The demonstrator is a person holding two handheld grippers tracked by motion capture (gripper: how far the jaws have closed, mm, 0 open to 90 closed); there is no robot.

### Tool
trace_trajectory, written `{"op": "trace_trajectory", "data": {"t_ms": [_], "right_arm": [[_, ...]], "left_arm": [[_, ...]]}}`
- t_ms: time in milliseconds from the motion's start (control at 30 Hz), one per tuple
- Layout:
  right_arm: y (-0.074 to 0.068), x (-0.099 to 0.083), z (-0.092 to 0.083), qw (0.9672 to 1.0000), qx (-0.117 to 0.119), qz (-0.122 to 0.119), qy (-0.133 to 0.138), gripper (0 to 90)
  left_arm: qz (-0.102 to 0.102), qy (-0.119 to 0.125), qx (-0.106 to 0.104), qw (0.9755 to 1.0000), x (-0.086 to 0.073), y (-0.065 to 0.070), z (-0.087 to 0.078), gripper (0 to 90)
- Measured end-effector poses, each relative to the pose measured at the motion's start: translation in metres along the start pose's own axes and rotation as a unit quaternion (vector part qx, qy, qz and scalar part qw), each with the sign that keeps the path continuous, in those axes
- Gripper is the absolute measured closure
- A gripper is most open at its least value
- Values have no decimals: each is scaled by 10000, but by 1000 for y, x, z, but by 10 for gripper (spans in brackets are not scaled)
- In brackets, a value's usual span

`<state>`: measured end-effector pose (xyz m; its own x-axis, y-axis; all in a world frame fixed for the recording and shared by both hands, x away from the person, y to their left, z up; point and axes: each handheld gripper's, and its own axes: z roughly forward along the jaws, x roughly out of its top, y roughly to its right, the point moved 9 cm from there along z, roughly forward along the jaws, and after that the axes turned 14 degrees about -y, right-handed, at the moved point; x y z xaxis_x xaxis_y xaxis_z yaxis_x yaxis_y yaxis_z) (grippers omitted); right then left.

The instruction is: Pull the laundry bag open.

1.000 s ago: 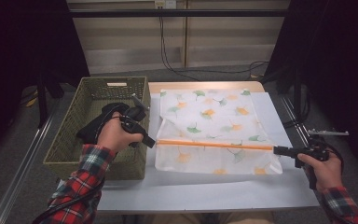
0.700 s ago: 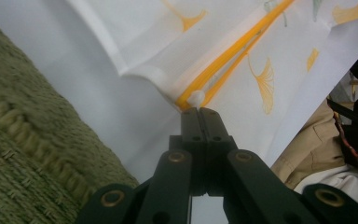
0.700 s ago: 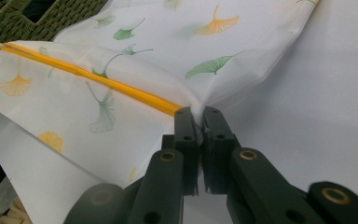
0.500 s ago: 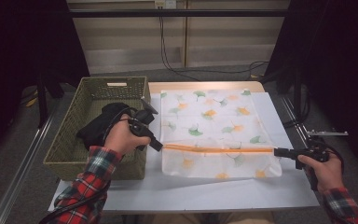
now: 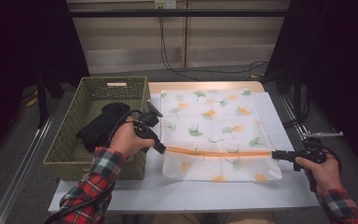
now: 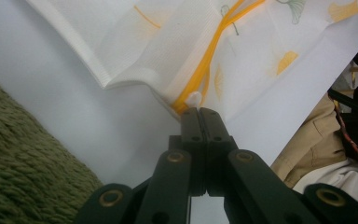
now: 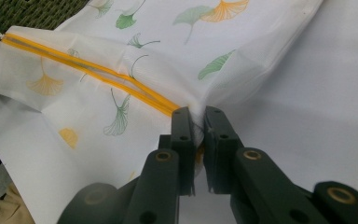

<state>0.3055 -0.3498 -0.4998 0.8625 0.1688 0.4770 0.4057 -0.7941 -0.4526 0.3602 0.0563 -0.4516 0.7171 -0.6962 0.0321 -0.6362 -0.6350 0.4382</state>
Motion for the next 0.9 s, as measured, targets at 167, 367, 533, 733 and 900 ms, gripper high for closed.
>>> {"op": "trace_trajectory", "data": {"t_ms": [167, 367, 533, 733, 900], "right_arm": [[-1, -1, 0, 10000, -1, -1, -42, 775], [-1, 1, 2, 9999, -107, -31, -6, 637], [-1, 4, 2, 9998, -188, -100, 23, 564], [-2, 6, 3, 9995, -264, -137, 43, 455], [-4, 8, 7, 9992, -320, -254, 14, 392]], "left_arm": [[13, -9, 23, 10000, 1, -1, 2, 890], [-18, 35, 33, 10000, 3, 0, 5, 859], [-88, 143, -85, 9998, 6, 4, 8, 824], [140, 421, 51, 9990, 13, 6, 10, 645], [223, 616, 194, 9977, 19, 10, 11, 506]]}}
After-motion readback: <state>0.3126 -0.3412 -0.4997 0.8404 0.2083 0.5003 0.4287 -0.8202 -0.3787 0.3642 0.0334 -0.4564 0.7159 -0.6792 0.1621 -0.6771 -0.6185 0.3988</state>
